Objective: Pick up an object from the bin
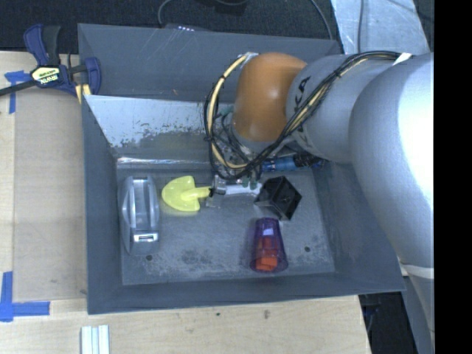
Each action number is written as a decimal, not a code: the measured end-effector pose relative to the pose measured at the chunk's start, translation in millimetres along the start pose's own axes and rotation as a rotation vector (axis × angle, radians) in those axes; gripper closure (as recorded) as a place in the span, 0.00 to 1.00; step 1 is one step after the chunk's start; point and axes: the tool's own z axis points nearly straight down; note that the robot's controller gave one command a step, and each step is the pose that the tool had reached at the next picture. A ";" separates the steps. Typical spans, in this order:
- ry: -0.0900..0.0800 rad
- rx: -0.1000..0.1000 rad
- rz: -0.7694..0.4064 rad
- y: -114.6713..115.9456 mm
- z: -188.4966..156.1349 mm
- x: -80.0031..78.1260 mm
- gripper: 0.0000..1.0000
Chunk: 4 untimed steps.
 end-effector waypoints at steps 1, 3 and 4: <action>-0.001 -0.004 0.207 -12.6 5.4 0.7 1.00; -0.001 -0.004 0.206 -12.8 2.9 1.5 1.00; 0.000 -0.002 0.207 -13.9 -11.6 2.1 1.00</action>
Offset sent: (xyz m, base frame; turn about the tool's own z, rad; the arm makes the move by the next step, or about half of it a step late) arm 0.0000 0.0000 0.0000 0.0000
